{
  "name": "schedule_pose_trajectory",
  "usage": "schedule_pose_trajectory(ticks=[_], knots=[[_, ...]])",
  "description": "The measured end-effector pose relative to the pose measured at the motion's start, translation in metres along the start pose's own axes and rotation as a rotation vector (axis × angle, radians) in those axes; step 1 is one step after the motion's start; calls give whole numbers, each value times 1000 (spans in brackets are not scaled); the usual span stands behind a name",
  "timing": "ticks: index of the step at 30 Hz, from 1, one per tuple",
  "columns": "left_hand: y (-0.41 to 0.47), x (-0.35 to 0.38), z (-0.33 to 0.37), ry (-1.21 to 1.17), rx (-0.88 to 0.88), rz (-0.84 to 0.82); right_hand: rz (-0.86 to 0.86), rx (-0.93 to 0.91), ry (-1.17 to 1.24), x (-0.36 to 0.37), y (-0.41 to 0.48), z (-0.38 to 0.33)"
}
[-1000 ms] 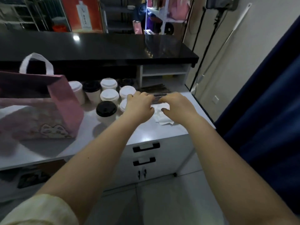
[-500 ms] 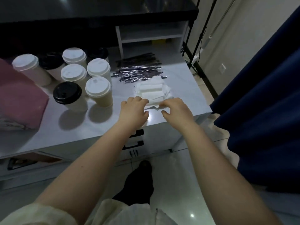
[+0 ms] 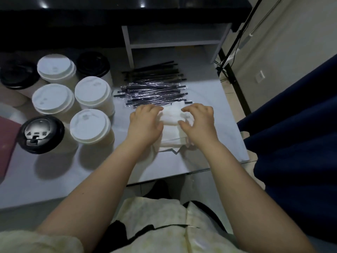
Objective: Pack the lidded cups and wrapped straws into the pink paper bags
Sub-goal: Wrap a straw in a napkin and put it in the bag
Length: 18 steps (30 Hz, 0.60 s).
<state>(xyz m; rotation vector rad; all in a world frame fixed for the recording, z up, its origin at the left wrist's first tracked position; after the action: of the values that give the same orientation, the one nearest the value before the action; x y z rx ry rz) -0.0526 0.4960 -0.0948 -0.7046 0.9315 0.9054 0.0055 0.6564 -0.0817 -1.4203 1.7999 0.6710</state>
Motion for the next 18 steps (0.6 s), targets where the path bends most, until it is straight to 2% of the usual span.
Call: schedule_pose_trajectory(ticks=[3,6,15,18], knots=[[10,-2,-3,-34,-26,-3,-173,-24,-143,18,21,-4],[14,-2,-6,-63,-64,-5,-249,-74,-251,27,33,-6],[0,-24,-2,-161,-182,186,-283,-255,-176,25,46,-10],[-16,-33,7,-189,-218,285,-314,-273,-47,14,49,-7]])
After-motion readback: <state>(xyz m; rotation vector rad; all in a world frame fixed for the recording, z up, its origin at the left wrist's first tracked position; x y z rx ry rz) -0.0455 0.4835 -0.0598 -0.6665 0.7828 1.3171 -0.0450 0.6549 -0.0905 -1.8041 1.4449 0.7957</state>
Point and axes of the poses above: each hand's wrist, its own y-axis towards the middle knuckle, its own x-axis out of the palm, z = x × y, the point moved 9 cm from there along y, towards the middle knuckle, and after that the axes turned 6 degrees about -z, right-handed, at the moved point
